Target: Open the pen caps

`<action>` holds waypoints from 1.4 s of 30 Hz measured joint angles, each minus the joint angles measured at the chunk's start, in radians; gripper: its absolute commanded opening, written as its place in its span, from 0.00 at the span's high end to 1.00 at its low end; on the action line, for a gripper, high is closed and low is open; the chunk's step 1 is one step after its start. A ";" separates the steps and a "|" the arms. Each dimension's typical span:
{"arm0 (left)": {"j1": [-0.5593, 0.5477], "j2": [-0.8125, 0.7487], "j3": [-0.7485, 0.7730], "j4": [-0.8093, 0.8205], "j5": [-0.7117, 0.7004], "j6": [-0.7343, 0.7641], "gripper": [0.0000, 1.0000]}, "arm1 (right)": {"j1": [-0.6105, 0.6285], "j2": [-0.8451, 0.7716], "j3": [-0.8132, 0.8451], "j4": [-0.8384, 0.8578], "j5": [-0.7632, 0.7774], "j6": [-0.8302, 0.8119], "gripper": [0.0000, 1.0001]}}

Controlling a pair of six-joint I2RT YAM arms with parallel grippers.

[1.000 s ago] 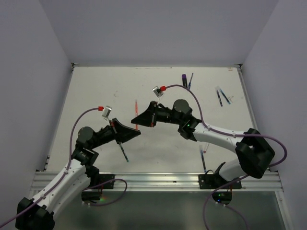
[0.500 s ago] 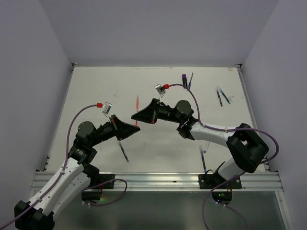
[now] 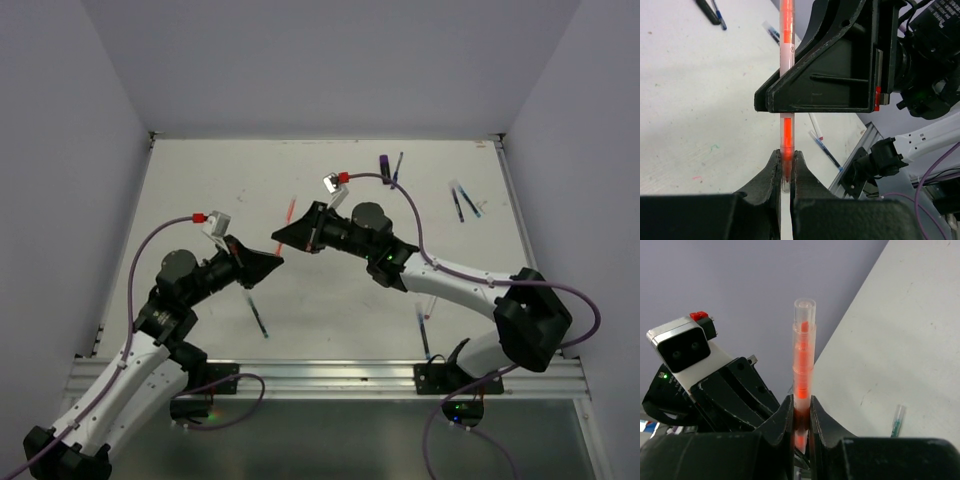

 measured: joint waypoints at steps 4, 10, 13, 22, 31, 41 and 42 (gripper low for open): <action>0.024 -0.010 -0.031 0.068 0.052 0.004 1.00 | -0.006 0.011 0.028 -0.011 -0.037 -0.002 1.00; 0.036 -0.011 -0.062 0.125 0.191 -0.001 1.00 | -0.079 0.055 0.091 0.012 -0.161 0.010 1.00; 0.011 -0.024 -0.082 0.117 0.337 -0.002 1.00 | -0.173 0.086 0.146 0.060 -0.151 0.010 1.00; 0.006 0.037 0.056 -0.186 0.119 0.062 1.00 | -0.189 0.093 0.251 -0.098 -0.121 -0.054 1.00; 0.010 0.343 0.381 -0.507 -0.528 0.023 1.00 | -0.172 0.312 0.542 -0.658 0.045 -0.186 1.00; 0.215 0.678 0.409 -0.485 -0.684 0.121 1.00 | -0.139 0.549 0.665 -1.030 0.212 -0.340 1.00; 0.233 0.702 0.398 -0.478 -0.698 0.129 1.00 | -0.138 0.562 0.672 -1.063 0.236 -0.359 1.00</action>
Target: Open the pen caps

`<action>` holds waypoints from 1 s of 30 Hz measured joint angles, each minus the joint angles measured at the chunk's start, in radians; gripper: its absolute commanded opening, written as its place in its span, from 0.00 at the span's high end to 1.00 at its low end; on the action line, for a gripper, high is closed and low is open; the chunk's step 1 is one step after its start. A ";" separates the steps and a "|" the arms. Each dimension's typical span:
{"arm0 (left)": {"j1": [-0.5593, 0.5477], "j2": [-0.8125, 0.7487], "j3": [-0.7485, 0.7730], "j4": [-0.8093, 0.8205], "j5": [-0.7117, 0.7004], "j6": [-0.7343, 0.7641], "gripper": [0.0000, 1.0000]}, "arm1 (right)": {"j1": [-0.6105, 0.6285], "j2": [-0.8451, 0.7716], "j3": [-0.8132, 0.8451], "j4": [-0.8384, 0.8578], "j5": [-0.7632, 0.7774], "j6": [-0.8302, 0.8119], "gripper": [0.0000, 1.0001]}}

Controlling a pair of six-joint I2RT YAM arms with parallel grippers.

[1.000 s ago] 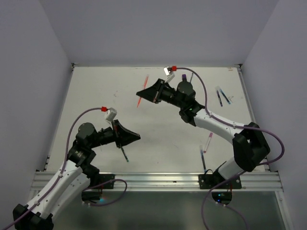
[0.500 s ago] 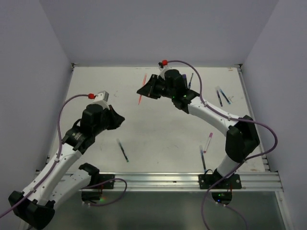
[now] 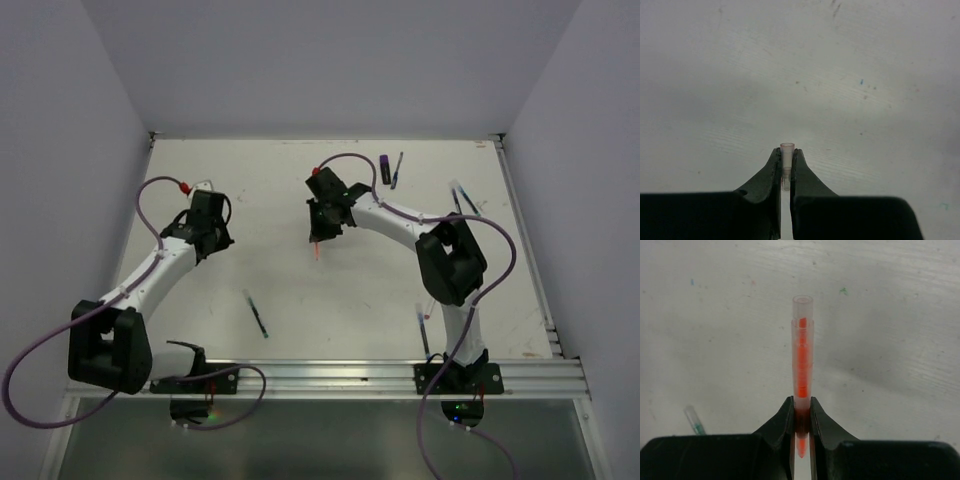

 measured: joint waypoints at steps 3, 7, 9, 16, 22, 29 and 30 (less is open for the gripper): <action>0.020 0.061 -0.024 0.018 -0.024 0.021 1.00 | -0.001 0.023 0.027 -0.071 0.053 -0.045 1.00; 0.020 0.146 -0.027 0.060 -0.026 0.041 1.00 | -0.002 0.040 0.061 -0.116 0.112 -0.088 1.00; 0.020 0.194 -0.026 0.076 -0.025 0.048 1.00 | -0.002 0.057 0.082 -0.130 0.135 -0.103 1.00; 0.021 0.270 -0.024 0.114 -0.024 0.066 1.00 | -0.004 0.167 0.167 -0.145 0.159 -0.130 1.00; 0.022 0.324 -0.012 0.141 -0.024 0.075 1.00 | -0.004 0.211 0.186 -0.143 0.158 -0.133 0.89; 0.042 0.399 0.032 0.152 -0.032 0.076 1.00 | -0.004 0.213 0.190 -0.138 0.156 -0.132 0.77; 0.044 0.406 0.039 0.157 -0.033 0.076 1.00 | -0.004 0.214 0.191 -0.138 0.156 -0.132 0.76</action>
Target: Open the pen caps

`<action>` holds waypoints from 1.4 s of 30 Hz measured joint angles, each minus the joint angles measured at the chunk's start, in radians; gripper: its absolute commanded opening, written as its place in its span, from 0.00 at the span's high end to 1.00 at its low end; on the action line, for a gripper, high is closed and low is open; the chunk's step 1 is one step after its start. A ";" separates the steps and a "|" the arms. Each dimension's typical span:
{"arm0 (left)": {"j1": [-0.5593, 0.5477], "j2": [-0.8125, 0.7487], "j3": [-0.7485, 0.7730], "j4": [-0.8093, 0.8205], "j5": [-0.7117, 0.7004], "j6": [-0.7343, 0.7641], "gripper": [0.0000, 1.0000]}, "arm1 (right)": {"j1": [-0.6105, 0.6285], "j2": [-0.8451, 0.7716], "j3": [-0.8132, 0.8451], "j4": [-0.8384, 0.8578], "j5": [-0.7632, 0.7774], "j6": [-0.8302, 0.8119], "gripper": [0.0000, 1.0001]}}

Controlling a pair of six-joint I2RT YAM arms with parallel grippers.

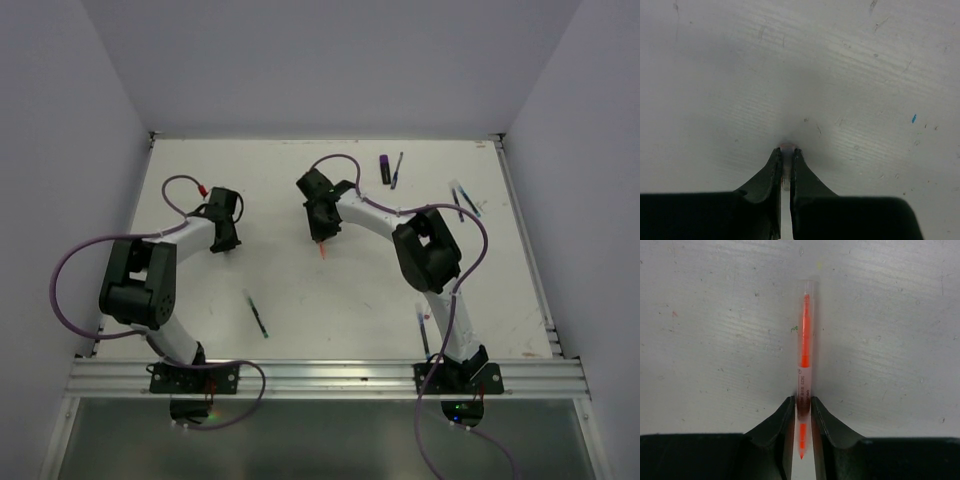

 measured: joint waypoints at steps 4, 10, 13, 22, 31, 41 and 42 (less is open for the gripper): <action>0.005 0.012 0.008 0.015 -0.005 0.003 0.96 | 0.000 0.000 0.000 0.002 0.000 0.000 0.71; 0.008 0.016 0.008 0.026 -0.011 0.005 0.87 | 0.000 0.000 0.000 0.002 0.000 0.000 0.68; 0.008 0.024 0.013 0.032 -0.024 0.005 0.86 | 0.000 0.001 0.000 0.002 0.000 0.000 0.68; 0.019 0.049 0.034 0.031 -0.070 0.005 0.70 | 0.000 0.005 0.002 0.002 -0.002 0.000 0.67; 0.031 0.049 0.034 0.030 -0.089 0.004 0.65 | 0.000 0.005 0.002 0.002 -0.004 0.000 0.66; 0.042 0.038 0.026 0.033 -0.088 0.013 0.44 | 0.000 0.005 0.004 0.005 -0.017 -0.004 0.55; 0.046 0.035 0.026 0.031 -0.084 0.013 0.43 | 0.000 0.005 0.005 0.005 -0.018 -0.005 0.54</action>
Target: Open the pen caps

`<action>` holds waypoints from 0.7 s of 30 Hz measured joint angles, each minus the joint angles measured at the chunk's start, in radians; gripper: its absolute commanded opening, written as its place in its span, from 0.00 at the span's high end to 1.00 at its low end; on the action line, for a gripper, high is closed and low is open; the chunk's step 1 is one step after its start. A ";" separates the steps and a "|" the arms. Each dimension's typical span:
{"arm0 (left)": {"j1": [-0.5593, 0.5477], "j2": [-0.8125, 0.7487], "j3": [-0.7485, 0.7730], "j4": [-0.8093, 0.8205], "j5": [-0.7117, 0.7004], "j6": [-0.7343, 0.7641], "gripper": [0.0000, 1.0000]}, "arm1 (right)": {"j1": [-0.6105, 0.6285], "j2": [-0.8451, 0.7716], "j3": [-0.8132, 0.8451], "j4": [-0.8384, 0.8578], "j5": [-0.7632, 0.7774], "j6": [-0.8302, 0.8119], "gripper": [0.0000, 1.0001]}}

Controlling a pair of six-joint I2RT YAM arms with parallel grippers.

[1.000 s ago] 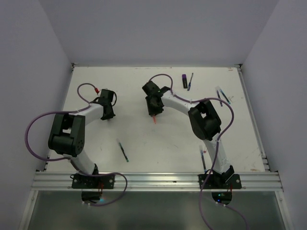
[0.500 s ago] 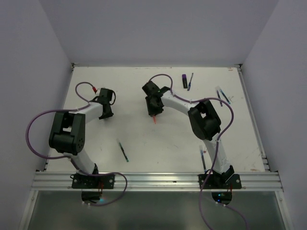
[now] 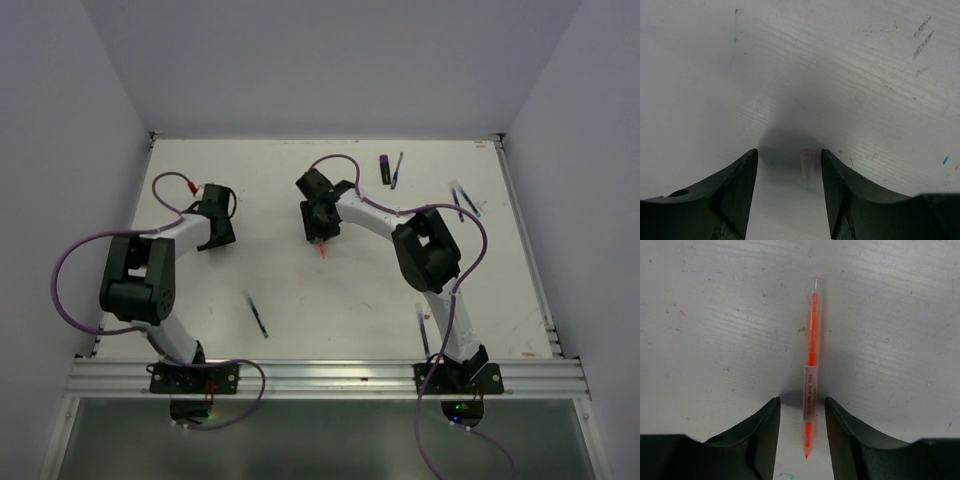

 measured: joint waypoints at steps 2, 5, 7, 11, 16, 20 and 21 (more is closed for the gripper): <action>0.006 -0.005 0.002 -0.009 0.010 0.000 0.38 | 0.000 0.000 0.001 0.000 -0.001 -0.003 0.52; 0.008 -0.009 0.017 -0.052 0.048 0.000 0.32 | 0.000 0.000 0.003 -0.003 0.001 -0.009 0.48; 0.008 -0.020 0.031 -0.095 0.078 -0.001 0.30 | 0.000 0.000 0.005 -0.004 0.008 -0.015 0.46; 0.008 -0.098 0.055 -0.163 0.118 -0.002 0.30 | 0.000 -0.023 0.005 -0.021 0.032 -0.028 0.43; 0.008 -0.361 0.022 -0.195 0.177 -0.039 0.32 | 0.013 -0.213 -0.084 -0.029 0.068 -0.045 0.42; 0.007 -0.592 -0.098 -0.209 0.274 -0.089 0.41 | 0.068 -0.439 -0.216 -0.016 0.066 -0.044 0.42; 0.007 -0.631 -0.137 -0.210 0.310 -0.106 0.42 | 0.093 -0.479 -0.245 -0.007 0.059 -0.043 0.42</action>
